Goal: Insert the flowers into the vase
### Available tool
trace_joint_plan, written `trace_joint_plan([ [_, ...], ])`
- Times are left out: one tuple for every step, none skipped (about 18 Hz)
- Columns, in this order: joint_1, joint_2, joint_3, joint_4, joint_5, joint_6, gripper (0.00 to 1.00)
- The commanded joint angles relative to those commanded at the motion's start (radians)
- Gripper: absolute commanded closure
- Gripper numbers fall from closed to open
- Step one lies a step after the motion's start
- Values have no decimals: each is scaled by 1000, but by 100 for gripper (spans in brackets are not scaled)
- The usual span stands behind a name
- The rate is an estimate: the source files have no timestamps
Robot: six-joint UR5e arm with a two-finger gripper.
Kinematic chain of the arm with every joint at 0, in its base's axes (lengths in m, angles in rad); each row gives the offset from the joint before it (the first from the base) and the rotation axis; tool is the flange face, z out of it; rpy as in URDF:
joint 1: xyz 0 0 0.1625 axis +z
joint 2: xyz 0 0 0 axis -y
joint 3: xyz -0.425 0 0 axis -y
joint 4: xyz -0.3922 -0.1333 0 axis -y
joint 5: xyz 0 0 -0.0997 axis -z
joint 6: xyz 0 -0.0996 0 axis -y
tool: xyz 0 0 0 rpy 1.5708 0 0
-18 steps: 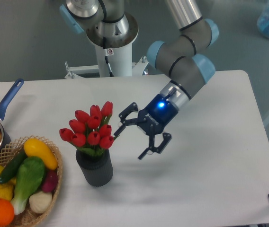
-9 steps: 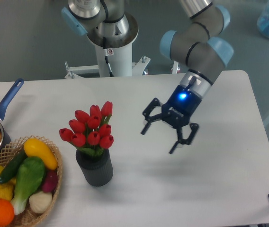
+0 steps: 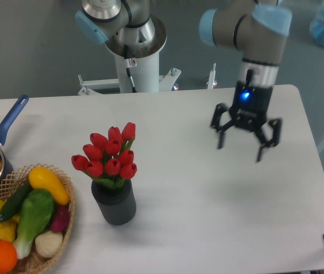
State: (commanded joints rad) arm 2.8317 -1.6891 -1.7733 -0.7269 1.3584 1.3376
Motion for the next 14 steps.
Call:
trace_joint_plan([
  [0, 9, -3, -24, 63, 2, 0],
  [3, 18, -5, -57, 118, 2, 0],
  [11, 34, -5, -95, 152, 5, 0],
  [21, 58, -2, -133, 162, 11, 0],
  [44, 81, 5, -170, 162, 26, 0],
  [79, 104, 5, -202, 159, 67, 0],
  [112, 124, 5, -232, 154, 136, 0],
  [142, 138, 2, -259, 153, 214, 0],
  [176, 152, -2, -285, 150, 280, 0],
  [202, 160, -2, -313, 136, 332, 0],
  [233, 173, -2, -336, 121, 371, 0],
  [259, 180, -2, -354, 108, 408, 0],
  [279, 189, -3, -370, 104, 443, 0],
  [293, 192, -2, -382, 97, 465, 0],
])
